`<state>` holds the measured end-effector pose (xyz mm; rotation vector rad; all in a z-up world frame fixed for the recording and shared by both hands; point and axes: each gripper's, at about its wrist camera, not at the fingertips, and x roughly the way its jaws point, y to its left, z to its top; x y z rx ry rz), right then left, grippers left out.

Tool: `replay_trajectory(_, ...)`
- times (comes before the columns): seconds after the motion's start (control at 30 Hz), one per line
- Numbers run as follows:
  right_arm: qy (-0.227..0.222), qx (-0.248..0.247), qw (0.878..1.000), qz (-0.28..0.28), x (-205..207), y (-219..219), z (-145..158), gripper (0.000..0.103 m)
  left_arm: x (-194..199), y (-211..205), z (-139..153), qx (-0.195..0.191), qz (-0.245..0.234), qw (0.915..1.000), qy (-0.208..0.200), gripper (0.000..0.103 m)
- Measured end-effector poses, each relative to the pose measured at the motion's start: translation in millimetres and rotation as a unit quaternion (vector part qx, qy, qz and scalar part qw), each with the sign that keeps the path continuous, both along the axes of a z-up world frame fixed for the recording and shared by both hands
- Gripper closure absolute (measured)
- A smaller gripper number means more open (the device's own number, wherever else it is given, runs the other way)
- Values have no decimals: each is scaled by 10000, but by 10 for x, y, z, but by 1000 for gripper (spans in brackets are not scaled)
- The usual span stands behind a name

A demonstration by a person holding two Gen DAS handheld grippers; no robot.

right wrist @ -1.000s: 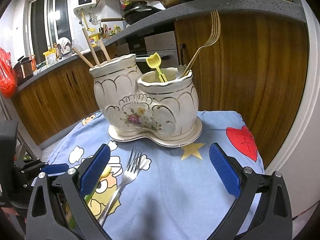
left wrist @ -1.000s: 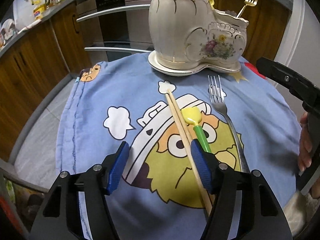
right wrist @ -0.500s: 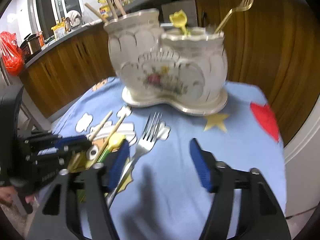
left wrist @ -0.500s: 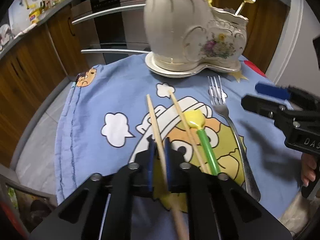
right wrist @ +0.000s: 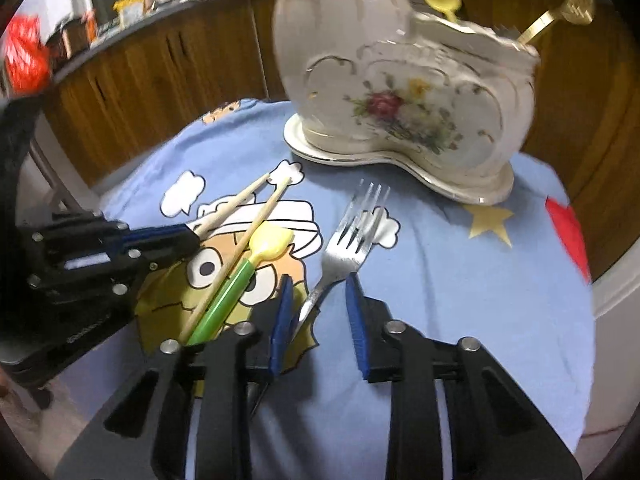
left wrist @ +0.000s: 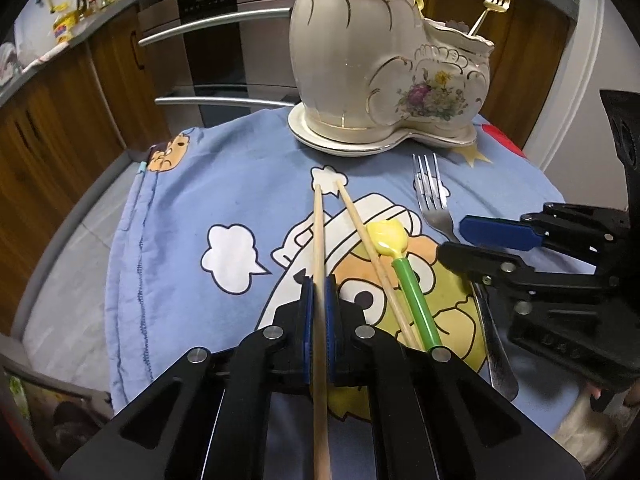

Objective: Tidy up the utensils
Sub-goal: 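Grasp another wooden chopstick with the left tool while the right tool grasps the silver fork, then carry the chopstick up to the tall cup while the right tool carries the silver fork to the shorter cup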

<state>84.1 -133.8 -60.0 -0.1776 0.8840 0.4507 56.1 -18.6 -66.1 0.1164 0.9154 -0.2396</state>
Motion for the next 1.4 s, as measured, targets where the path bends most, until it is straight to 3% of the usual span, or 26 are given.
replay_trajectory(0.27, 72, -471, 9981, 391, -15, -71, 42, 98, -8, 9, 4, -32, -59, 10000, 26, 97)
replay_trajectory(0.47, 161, -802, 9947, 619, -131, -225, 52, 96, -20, -22, 1, 80, -75, 9999, 31, 97)
replay_trajectory(0.6, 4, -855, 9947, 570, -170, -221, 36, 93, 4, -107, -9, 287, -41, 9996, -53, 95)
replay_trajectory(0.73, -332, -914, 9935, 593, -236, -167, 3, 98, 12, -159, -13, 431, -94, 9990, -115, 97)
replay_trajectory(0.9, -431, -402, 9972, 468, -251, -298, 50, 98, -15, -126, 28, 245, -174, 9994, -146, 97)
replay_trajectory(1.03, -819, 184, 9955, 445, -392, -513, 241, 98, -112, -90, 212, -3, -257, 9984, -510, 97)
replay_trajectory(1.4, -2229, 691, 9716, 398, -622, -686, 613, 98, -284, -151, 576, -423, -448, 9877, -1440, 97)
